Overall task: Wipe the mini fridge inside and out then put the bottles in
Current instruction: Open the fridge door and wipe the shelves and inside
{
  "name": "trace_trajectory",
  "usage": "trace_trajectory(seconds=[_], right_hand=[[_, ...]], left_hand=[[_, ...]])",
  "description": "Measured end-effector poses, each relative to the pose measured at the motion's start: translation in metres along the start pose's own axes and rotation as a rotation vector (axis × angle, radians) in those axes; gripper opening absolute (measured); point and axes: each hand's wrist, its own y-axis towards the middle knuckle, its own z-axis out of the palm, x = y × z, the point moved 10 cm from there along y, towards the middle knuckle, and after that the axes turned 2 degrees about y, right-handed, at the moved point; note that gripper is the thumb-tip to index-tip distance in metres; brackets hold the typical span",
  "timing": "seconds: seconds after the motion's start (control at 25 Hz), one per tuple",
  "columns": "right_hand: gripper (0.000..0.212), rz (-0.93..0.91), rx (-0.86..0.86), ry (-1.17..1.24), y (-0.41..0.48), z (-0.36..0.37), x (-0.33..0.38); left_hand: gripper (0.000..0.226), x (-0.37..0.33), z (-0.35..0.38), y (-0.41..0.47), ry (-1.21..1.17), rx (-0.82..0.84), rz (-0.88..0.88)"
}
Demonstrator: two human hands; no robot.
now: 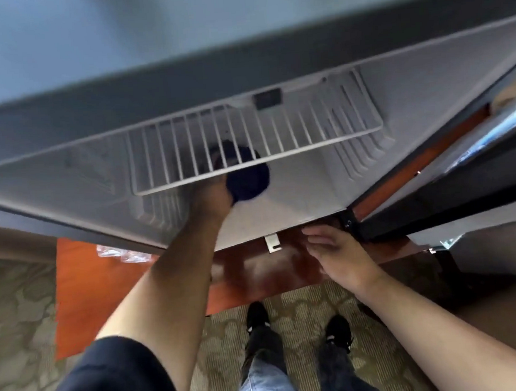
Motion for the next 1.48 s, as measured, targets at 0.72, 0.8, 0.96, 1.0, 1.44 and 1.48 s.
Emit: trace_trajectory(seconds=[0.72,0.8,0.96,1.0,1.44,1.48], right_hand=[[0.017,0.036,0.108,-0.087,-0.033,-0.023,-0.026],[0.017,0.038,0.126,-0.099,-0.037,-0.018,-0.022],[0.022,0.013,0.156,-0.133,-0.041,-0.013,-0.007],[0.022,0.006,0.159,-0.124,-0.043,-0.014,-0.002],[0.022,0.033,0.085,-0.04,-0.046,-0.045,0.013],[0.023,0.043,0.077,-0.04,-0.045,-0.048,0.009]], left_hand=[[0.077,0.003,0.026,-0.113,-0.122,-0.004,-0.062],[0.073,-0.006,0.03,-0.135,-0.151,0.039,-0.063],[0.074,-0.022,0.036,-0.163,-0.284,0.193,-0.059],[0.073,-0.028,0.036,-0.169,-0.29,0.23,-0.038],[0.075,-0.047,-0.034,-0.077,-0.511,-0.113,-0.082],[0.074,-0.052,-0.018,-0.063,-0.466,-0.046,-0.08]])
